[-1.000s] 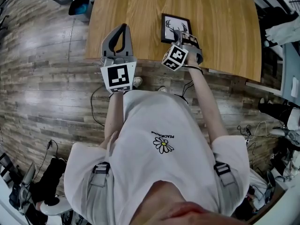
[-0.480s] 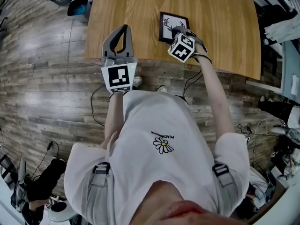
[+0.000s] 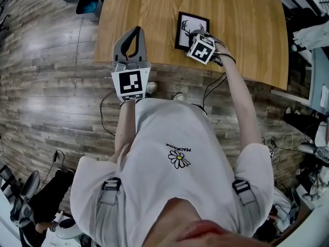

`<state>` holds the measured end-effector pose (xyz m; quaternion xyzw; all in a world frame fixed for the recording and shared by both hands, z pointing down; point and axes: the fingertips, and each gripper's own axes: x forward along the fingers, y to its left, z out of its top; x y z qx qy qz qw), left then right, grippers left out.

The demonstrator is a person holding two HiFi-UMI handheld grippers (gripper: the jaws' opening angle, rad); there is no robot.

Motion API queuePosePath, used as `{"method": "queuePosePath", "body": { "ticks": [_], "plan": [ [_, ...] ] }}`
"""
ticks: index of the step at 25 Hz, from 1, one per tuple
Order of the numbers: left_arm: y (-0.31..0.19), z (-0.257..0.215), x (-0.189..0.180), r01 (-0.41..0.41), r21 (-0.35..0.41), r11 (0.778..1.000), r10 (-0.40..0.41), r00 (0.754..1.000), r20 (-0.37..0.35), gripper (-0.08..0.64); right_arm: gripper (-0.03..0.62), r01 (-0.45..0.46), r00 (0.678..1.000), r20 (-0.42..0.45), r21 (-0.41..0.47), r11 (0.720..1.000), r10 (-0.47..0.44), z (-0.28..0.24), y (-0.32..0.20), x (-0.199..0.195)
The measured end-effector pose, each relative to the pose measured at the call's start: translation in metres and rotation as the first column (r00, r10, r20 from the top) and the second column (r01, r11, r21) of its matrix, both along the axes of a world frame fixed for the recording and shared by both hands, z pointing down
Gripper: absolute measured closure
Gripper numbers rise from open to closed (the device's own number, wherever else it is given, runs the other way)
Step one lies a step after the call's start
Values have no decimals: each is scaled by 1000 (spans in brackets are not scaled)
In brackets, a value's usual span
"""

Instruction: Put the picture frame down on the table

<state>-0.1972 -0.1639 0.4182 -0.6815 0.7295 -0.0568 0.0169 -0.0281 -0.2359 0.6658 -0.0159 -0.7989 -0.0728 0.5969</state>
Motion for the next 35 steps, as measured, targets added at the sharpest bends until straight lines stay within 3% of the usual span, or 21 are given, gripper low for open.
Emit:
{"method": "queuePosePath", "body": {
  "ticks": [3,8,16,19,21,24,28,32,35],
  "plan": [
    [0,4,-1,1,-9,1000,-1,1000,0,545,229,-2,1000,-22,-8,1000,2,11,5,3],
    [1,3,-16,23,-11,1000,-23,1000,8,545,230,-85,996,-17,-82,993,84,15,3,-2],
    [-5,1,-9,16,-14,1000,-16,1000,18,545,244,-66,997,21,-57,996,68,11,4,4],
    [-8,-4,-9,8,-1,1000,-8,1000,26,545,279,-78,994,73,13,997,77,-7,-5,3],
    [-9,-6,-9,2,2,1000,-2,1000,31,545,421,-156,972,187,76,985,140,-41,-23,-6],
    [-13,-7,-6,-11,-2,1000,11,999,41,545,496,-307,887,395,118,944,239,-105,-50,-18],
    [-20,-15,5,-46,16,999,45,997,59,545,575,-418,734,627,116,901,260,-189,-64,-21],
    [-27,-25,19,-78,29,997,76,994,78,545,581,-475,497,824,-4,880,272,-260,-58,-11],
    [-29,-32,27,-103,41,994,99,991,88,545,583,-577,289,908,-89,812,305,-302,-57,10]
  ]
}}
